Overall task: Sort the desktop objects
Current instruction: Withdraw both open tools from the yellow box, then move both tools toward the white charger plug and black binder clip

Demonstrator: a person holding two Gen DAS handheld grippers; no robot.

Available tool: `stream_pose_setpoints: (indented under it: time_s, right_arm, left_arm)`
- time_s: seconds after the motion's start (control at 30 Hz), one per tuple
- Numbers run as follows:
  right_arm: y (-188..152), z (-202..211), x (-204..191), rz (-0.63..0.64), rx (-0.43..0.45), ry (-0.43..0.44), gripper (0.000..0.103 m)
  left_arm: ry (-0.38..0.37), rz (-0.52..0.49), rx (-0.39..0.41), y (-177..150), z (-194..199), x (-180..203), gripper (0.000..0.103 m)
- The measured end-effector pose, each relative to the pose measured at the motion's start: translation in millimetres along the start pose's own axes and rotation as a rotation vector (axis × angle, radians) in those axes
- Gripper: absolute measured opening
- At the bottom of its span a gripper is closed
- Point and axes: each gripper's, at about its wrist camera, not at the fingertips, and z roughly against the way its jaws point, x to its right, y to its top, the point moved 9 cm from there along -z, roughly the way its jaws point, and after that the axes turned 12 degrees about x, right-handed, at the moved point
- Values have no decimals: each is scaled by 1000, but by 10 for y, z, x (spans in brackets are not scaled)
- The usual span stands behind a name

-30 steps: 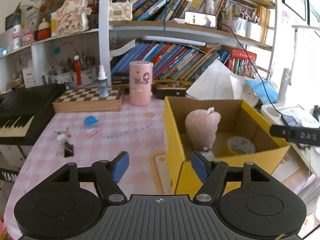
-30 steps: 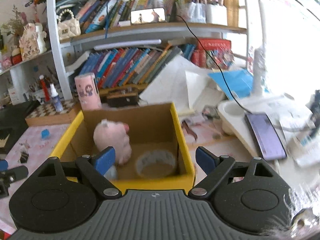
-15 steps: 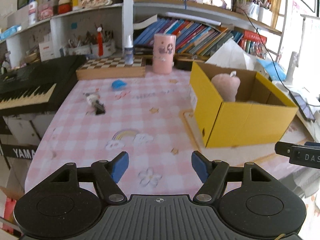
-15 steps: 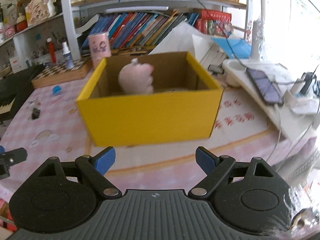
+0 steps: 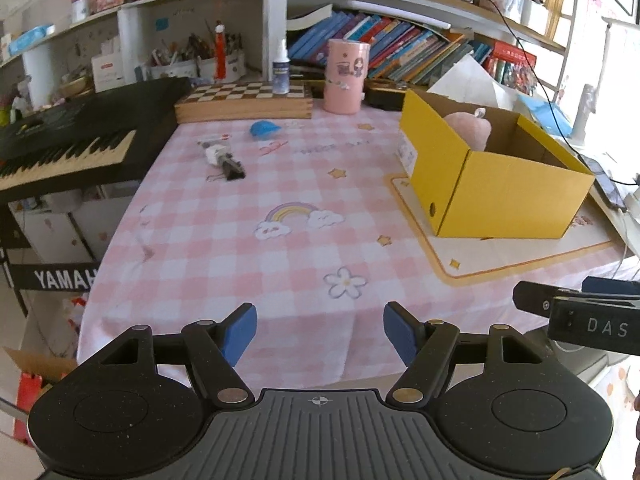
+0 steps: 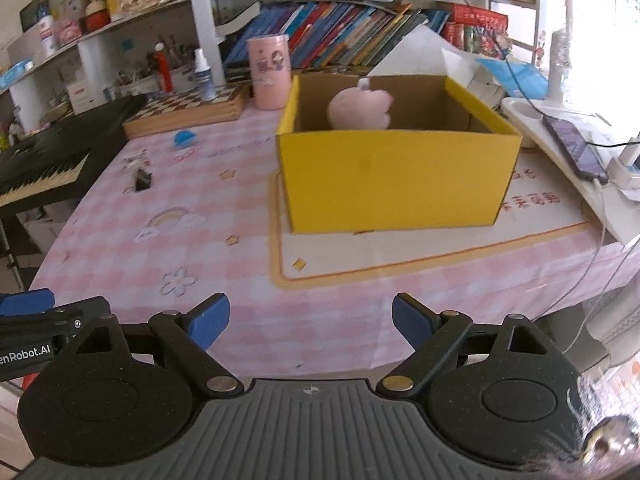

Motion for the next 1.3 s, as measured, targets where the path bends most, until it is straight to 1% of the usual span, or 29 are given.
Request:
stream_pose_setpoints:
  time_s: [0.3, 0.4, 0.47, 0.77, 0.9, 1.07, 1.3]
  right_arm:
    - [-108, 44, -339, 19, -17, 42, 89]
    - [-120, 37, -442, 29, -18, 57, 89]
    - [-122, 22, -512, 36, -20, 67, 89]
    - [-127, -34, -832, 78, -30, 116, 89]
    - [-138, -58, -977, 101, -39, 136, 89]
    - [-118, -99, -1125, 129, -42, 160, 90]
    - [-80, -231, -1249, 155, -50, 186, 90]
  left_arm:
    - [29, 16, -20, -130, 136, -283, 73]
    - [45, 23, -21, -145, 163, -380, 74]
    - [54, 28, -20, -148, 180, -441, 77]
    - [92, 45, -8, -140, 233, -689, 79]
    - [106, 52, -6, -133, 240, -795, 79]
    - [117, 37, -4, -121, 242, -866, 80]
    - [137, 50, -10, -90, 153, -972, 81]
